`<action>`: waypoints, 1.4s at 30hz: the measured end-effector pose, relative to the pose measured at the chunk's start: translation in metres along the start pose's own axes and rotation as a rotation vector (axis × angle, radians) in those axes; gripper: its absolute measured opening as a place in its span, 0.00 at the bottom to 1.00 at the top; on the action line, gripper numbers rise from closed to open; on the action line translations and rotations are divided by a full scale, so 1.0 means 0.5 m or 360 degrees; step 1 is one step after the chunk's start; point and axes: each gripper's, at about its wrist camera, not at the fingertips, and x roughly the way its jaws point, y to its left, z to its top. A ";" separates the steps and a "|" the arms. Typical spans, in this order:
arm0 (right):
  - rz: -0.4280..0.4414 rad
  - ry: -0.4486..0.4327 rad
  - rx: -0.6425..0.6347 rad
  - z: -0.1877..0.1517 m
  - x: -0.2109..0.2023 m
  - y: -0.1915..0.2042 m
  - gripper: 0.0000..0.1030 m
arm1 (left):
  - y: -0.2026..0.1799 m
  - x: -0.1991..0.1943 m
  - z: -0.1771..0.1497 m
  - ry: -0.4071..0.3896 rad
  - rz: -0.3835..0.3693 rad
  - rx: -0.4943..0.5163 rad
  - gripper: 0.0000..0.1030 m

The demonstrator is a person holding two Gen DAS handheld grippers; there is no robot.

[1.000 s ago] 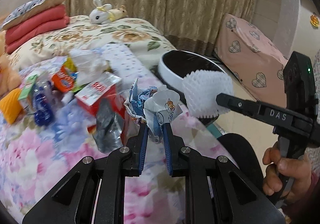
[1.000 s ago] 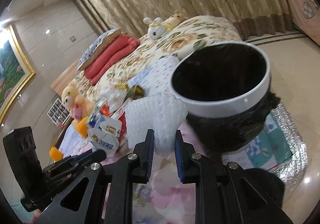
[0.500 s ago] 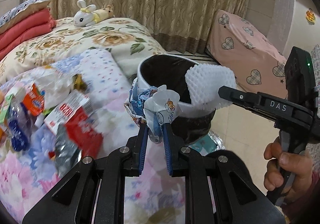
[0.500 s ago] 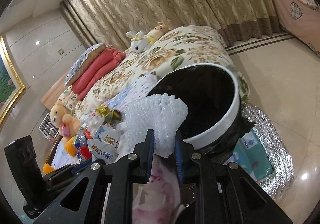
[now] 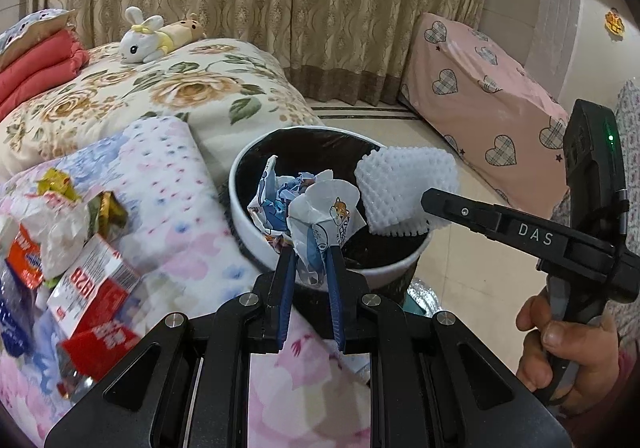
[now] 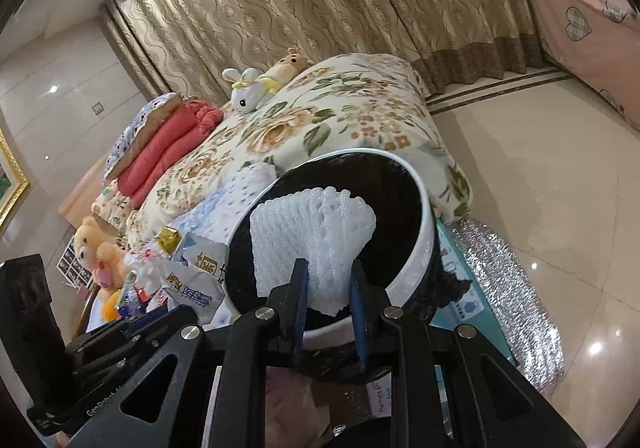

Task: Collect trash
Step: 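Carry both items to the bin and open both tools to drop them, then grasp the blue wrapper with the left tool while the right tool grasps the red chip bag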

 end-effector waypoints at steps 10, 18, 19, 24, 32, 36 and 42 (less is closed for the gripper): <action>-0.0045 0.0047 -0.0033 0.028 0.031 -0.006 0.22 | -0.004 0.037 0.020 0.0037 -0.0014 0.0004 0.16; -0.0078 0.0070 -0.0010 0.039 0.048 -0.014 0.32 | 0.002 0.050 0.029 0.0045 -0.0017 -0.0004 0.33; -0.0086 0.0070 0.0001 0.040 0.048 -0.017 0.40 | 0.003 0.048 0.029 0.0043 -0.0011 -0.0010 0.44; -0.0087 0.0052 0.0017 0.039 0.043 -0.014 0.56 | 0.011 0.037 0.023 0.0025 0.0006 -0.0039 0.54; -0.0052 0.0016 -0.0004 0.013 0.022 0.020 0.69 | 0.046 -0.014 -0.026 -0.0002 0.0005 -0.0133 0.56; -0.0013 0.0019 -0.0019 -0.013 0.015 0.047 0.72 | 0.074 -0.048 -0.060 -0.0018 0.0025 -0.0183 0.57; 0.0040 0.0039 -0.0053 -0.049 0.009 0.094 0.74 | 0.123 -0.094 -0.114 -0.0025 0.0065 -0.0274 0.57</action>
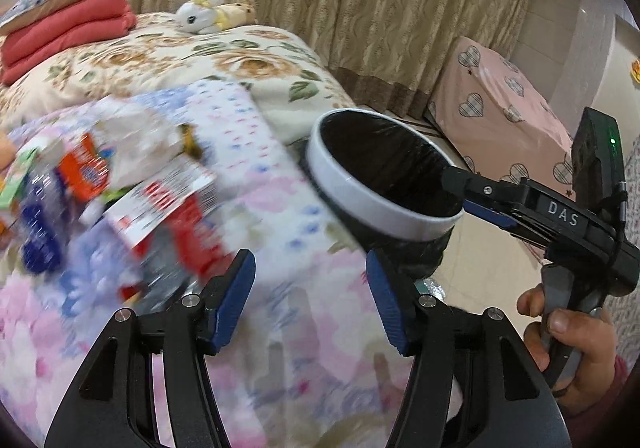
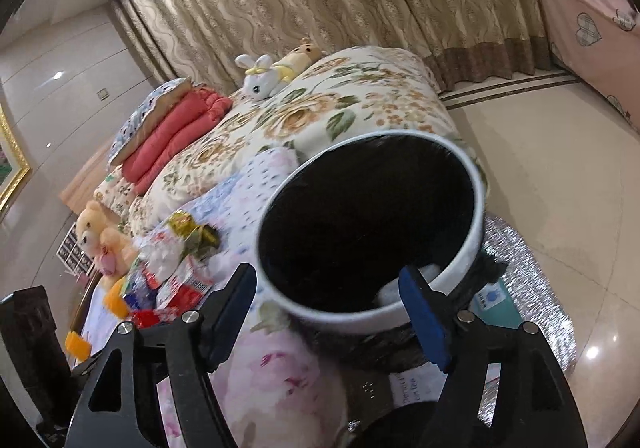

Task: Collect trash
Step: 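Grasp the blue wrapper with the left tool while the right tool grasps the red chip bag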

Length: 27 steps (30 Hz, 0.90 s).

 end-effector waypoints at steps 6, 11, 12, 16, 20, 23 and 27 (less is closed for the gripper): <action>0.0065 0.0022 -0.0033 -0.030 0.001 0.052 0.76 | 0.055 -0.051 -0.037 -0.0036 0.0051 -0.0064 0.57; 0.0117 0.0077 -0.0085 -0.063 0.016 0.097 0.77 | 0.109 -0.092 -0.055 -0.0088 0.0115 -0.0158 0.57; 0.0127 0.0091 -0.0091 -0.070 0.019 0.106 0.77 | 0.124 -0.101 -0.060 -0.0098 0.0130 -0.0185 0.57; 0.0175 0.0159 -0.0141 -0.102 0.038 0.147 0.78 | 0.172 -0.122 -0.077 -0.0119 0.0185 -0.0259 0.57; 0.0221 0.0213 -0.0175 -0.128 0.054 0.184 0.78 | 0.224 -0.135 -0.093 -0.0125 0.0251 -0.0325 0.57; 0.0249 0.0245 -0.0201 -0.142 0.066 0.210 0.78 | 0.263 -0.139 -0.103 -0.0122 0.0301 -0.0380 0.57; 0.0275 0.0278 -0.0229 -0.157 0.080 0.236 0.78 | 0.305 -0.141 -0.110 -0.0109 0.0347 -0.0432 0.57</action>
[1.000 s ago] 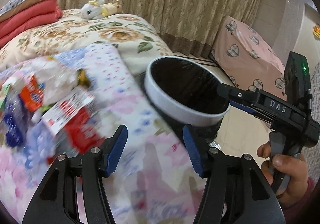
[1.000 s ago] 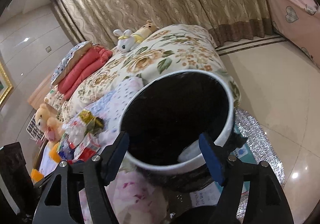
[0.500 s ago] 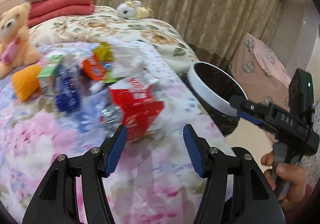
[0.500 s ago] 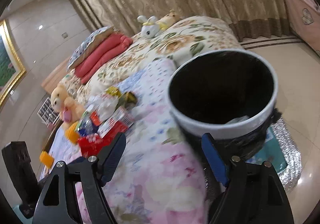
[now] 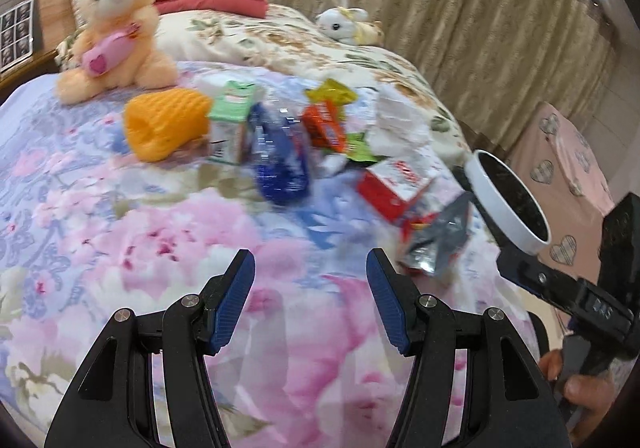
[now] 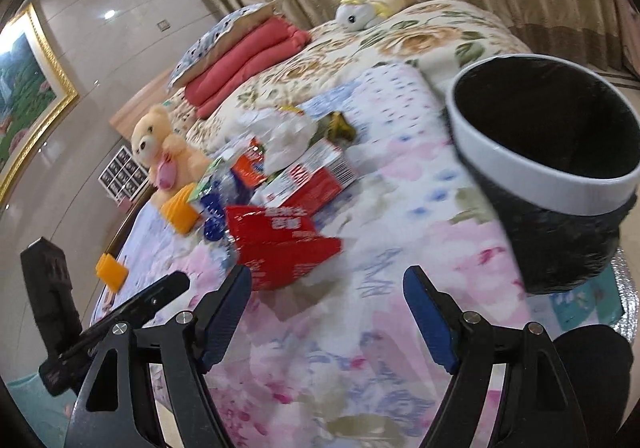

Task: Collect trash
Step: 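Grasp the blue wrapper with the left tool while the right tool grasps the red chip bag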

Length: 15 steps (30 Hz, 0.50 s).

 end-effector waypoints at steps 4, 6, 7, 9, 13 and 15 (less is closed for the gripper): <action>0.0024 0.0034 -0.0013 -0.002 0.022 0.019 0.78 | 0.022 0.013 0.009 0.0013 0.0029 -0.0023 0.57; 0.0032 0.0042 -0.0019 -0.003 0.030 0.026 0.78 | 0.029 0.019 0.013 0.0021 0.0035 -0.0025 0.57; 0.0037 0.0049 -0.0023 -0.003 0.035 0.030 0.78 | 0.031 0.022 0.016 0.0026 0.0037 -0.0024 0.57; 0.0045 0.0060 -0.0027 -0.003 0.044 0.036 0.79 | 0.034 0.029 0.021 0.0037 0.0046 -0.0018 0.58; 0.0053 0.0075 -0.0027 -0.001 0.062 0.043 0.83 | 0.035 0.045 0.037 0.0057 0.0053 -0.0022 0.62; 0.0058 0.0084 -0.0021 0.001 0.070 0.045 0.83 | 0.036 0.055 0.046 0.0070 0.0062 -0.0021 0.64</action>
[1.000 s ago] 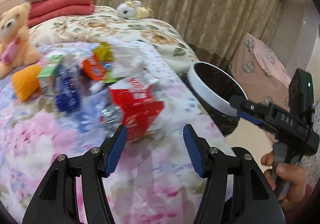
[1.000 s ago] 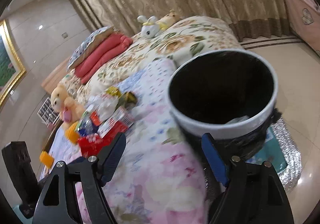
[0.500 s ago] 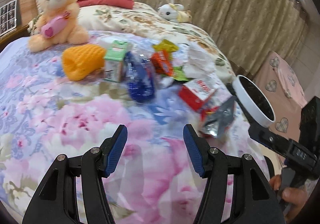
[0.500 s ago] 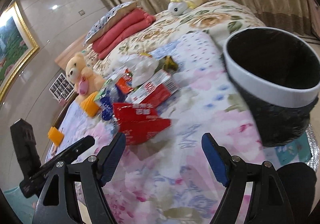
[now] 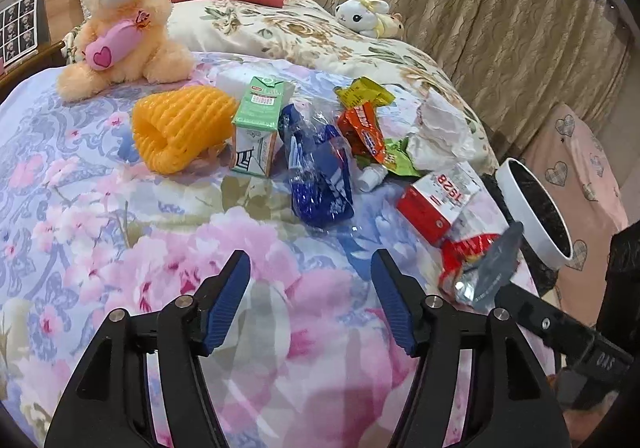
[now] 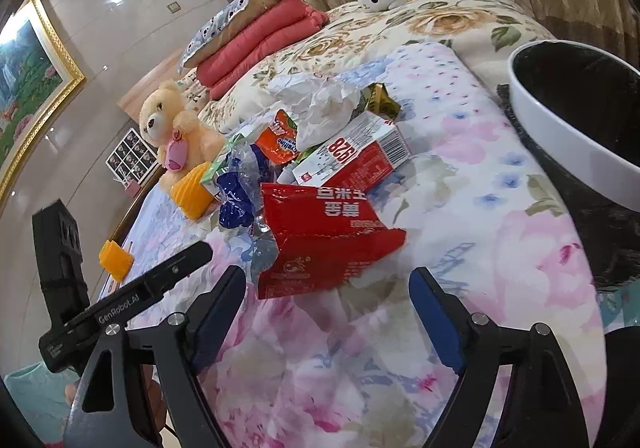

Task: Collect trash
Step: 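Grasp the blue wrapper with the left tool while the right tool grasps the red chip bag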

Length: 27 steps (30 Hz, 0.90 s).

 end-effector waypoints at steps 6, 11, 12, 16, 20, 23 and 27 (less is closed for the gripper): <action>0.0005 -0.0004 0.0023 0.011 0.017 -0.002 0.83 | -0.007 0.037 0.036 0.0021 0.0001 -0.0005 0.66; 0.0008 -0.0009 0.0055 0.018 0.030 -0.011 0.83 | -0.021 0.074 0.058 0.0047 0.0037 0.0014 0.66; 0.0004 -0.0016 0.0052 0.019 0.031 -0.013 0.83 | -0.024 0.082 0.062 0.0050 0.0051 0.0021 0.65; -0.0025 -0.0018 0.0039 0.022 0.033 -0.018 0.65 | -0.028 0.106 0.065 0.0083 0.0055 0.0032 0.38; -0.0044 0.0023 0.0055 0.023 0.037 -0.033 0.21 | -0.029 0.110 0.063 0.0087 0.0035 0.0044 0.28; -0.0036 0.0036 0.0064 0.019 0.036 -0.042 0.08 | -0.029 0.093 0.057 0.0052 0.0036 0.0054 0.22; -0.0025 0.0021 0.0036 0.012 0.021 -0.041 0.04 | -0.028 0.060 0.032 0.0032 0.0021 0.0043 0.20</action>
